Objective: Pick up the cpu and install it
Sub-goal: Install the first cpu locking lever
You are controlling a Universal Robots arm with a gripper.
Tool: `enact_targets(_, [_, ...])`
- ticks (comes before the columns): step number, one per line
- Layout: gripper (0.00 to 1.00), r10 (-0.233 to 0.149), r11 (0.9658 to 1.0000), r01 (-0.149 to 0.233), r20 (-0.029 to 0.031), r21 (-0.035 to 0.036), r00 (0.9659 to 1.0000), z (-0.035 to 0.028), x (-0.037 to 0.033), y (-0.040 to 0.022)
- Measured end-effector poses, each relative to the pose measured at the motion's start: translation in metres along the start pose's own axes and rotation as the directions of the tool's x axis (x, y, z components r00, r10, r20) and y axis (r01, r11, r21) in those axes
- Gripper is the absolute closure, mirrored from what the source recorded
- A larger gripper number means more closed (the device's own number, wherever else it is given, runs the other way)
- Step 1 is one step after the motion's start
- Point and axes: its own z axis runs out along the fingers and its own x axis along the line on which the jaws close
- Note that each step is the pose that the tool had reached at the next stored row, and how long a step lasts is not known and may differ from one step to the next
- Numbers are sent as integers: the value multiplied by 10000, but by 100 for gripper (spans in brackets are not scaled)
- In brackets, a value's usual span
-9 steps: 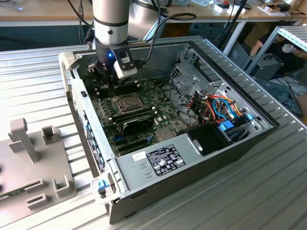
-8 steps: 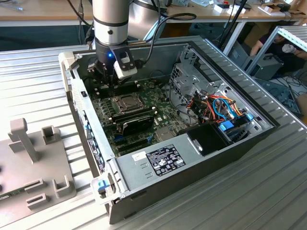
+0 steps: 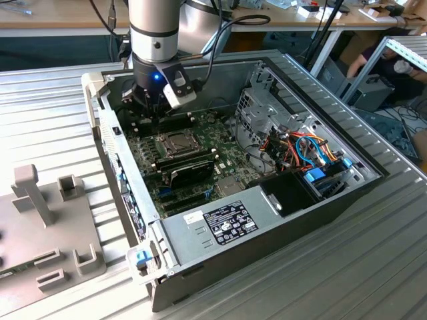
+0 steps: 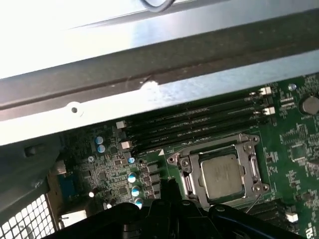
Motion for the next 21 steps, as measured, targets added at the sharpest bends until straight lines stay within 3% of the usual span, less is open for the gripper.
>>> enact_targets(4, [89,-764,9971,764,6,-32,9971,0,0,0])
enact_targets(5, [89,-1088,9941,1088,9,-45,9941,0,0,0])
enact_targets(9, [89,-1675,9858,1676,16,-69,9859,1,0,0])
enact_targets(15, [89,-2532,9674,2532,29,-102,9674,3,0,0])
enact_targets(21, [89,-2533,9673,2533,31,-115,9674,4,1,2])
